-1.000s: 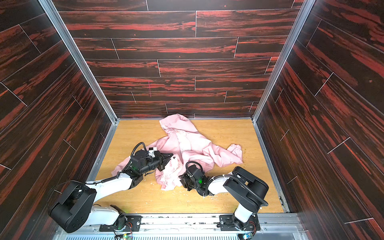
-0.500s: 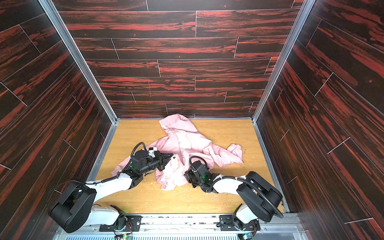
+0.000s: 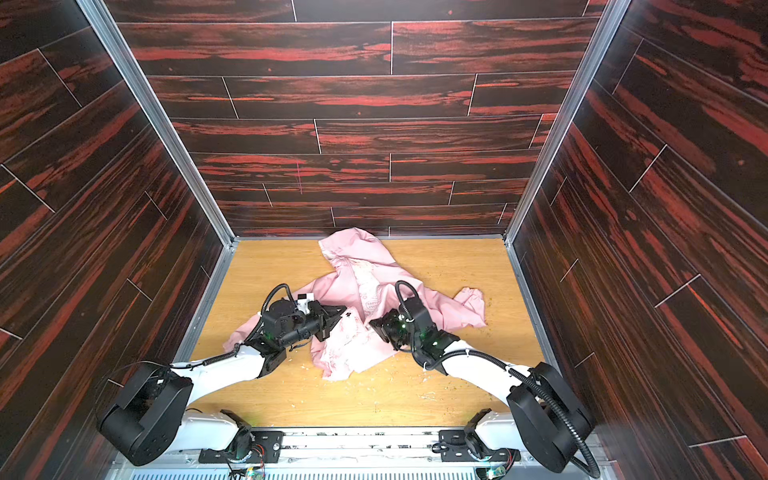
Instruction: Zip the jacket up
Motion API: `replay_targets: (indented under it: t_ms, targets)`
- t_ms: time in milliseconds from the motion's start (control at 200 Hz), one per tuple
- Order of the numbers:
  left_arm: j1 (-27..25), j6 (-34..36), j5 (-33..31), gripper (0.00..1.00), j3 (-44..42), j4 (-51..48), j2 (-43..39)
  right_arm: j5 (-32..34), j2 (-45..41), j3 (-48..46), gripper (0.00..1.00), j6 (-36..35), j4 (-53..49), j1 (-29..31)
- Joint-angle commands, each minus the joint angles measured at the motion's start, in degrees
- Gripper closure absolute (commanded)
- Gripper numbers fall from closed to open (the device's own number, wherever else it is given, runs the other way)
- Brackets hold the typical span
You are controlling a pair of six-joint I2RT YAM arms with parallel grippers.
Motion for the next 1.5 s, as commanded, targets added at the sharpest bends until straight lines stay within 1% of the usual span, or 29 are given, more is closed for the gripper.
replay_targets:
  t_ms: [0, 35, 125, 255, 446, 581, 686, 1012, 1062, 1072, 1092, 1247, 1493]
  targets:
    - [0.37, 0.85, 0.54, 1.00, 2.90, 5.06, -2.46, -8.25, 0.60, 3.44, 1.00, -5.97, 8.16, -2.08]
    - [0.36, 0.61, 0.34, 1.00, 3.25, 5.89, -2.45, -10.90, 0.99, 4.67, 1.00, -7.04, 8.57, -2.45]
    - [0.34, 0.41, -0.11, 1.00, 4.56, 8.17, -2.30, -13.40, 1.84, 7.49, 1.00, -9.94, 8.39, -3.42]
    - [0.37, 0.98, 0.22, 1.00, 7.31, 9.76, -1.66, -14.37, 1.98, 10.12, 1.00, -12.92, 8.26, -4.79]
    - [0.37, 0.87, 0.36, 1.00, 11.02, 12.35, -0.31, -15.56, 1.79, 13.42, 1.00, -15.49, 7.22, -6.70]
    - [0.35, -0.17, -0.46, 1.00, 12.36, 15.39, 0.83, -16.13, 1.87, 13.29, 1.00, -12.69, 11.49, -7.11]
    - [0.34, -0.85, -1.28, 1.00, 12.47, 17.61, 1.24, -15.51, 1.55, 13.95, 1.00, -11.61, 12.24, -7.10]
    - [0.31, -3.92, -3.43, 1.00, 11.86, 21.62, 1.47, -9.32, -1.18, 12.06, 1.00, -5.27, 19.11, -7.01]
    - [0.32, -5.34, -4.07, 1.00, 11.95, 22.70, 1.72, -9.19, -1.02, 11.83, 1.00, -3.98, 20.60, -6.96]
    - [0.36, -5.71, -4.24, 1.00, 11.95, 23.00, 1.82, -7.80, -0.98, 11.80, 1.00, -3.73, 20.97, -6.98]
    - [0.35, -6.40, -4.54, 1.00, 11.89, 23.70, 2.03, -7.19, -0.78, 11.83, 1.00, -3.28, 21.56, -6.99]
    - [0.37, -13.36, -6.90, 1.00, 12.08, 29.58, 3.85, -5.86, 0.38, 13.44, 1.00, -0.89, 24.62, -6.87]
    - [0.36, -21.78, -9.77, 1.00, 11.72, 32.13, 4.30, -3.13, 1.29, 15.47, 1.00, 1.16, 27.24, -6.41]
